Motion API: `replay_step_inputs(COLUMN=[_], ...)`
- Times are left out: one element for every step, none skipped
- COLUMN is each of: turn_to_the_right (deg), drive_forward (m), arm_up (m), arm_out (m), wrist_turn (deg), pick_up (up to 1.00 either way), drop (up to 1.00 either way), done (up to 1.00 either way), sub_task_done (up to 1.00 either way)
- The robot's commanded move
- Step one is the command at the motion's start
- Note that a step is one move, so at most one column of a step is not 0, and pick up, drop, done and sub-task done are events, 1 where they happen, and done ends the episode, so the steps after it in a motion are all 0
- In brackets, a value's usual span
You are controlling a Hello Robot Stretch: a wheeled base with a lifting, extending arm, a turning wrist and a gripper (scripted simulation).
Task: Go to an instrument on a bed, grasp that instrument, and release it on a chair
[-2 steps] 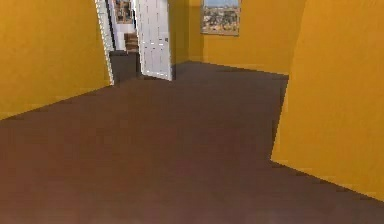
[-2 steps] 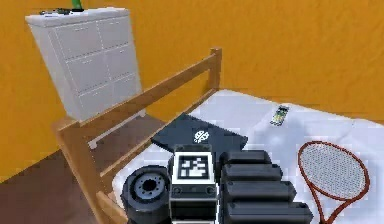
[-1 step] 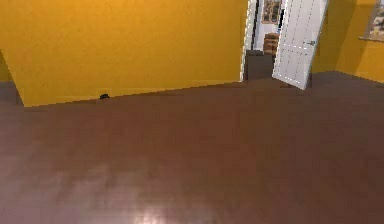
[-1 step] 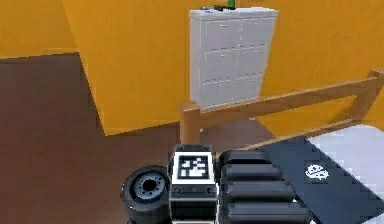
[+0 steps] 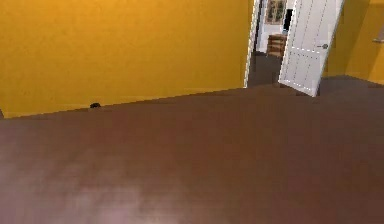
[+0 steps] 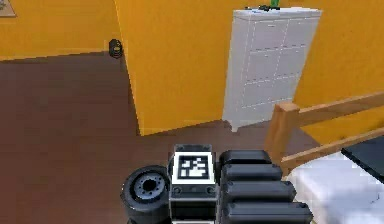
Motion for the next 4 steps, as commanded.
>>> replay_step_inputs(turn_to_the_right=[21.0,0.0,0.0,3.0], drive_forward=[0.00,1.00,1.00,0.00], arm_up=[0.00,0.00,0.00,0.00], arm_out=[0.00,0.00,0.00,0.00], wrist_turn=[0.0,0.0,0.0,0.0], pick_up=[0.00,0.00,0.00,0.00], drop=[0.00,0.00,0.00,0.00], done=[0.00,0.00,0.00,0.00], sub_task_done=[0.00,0.00,0.00,0.00])
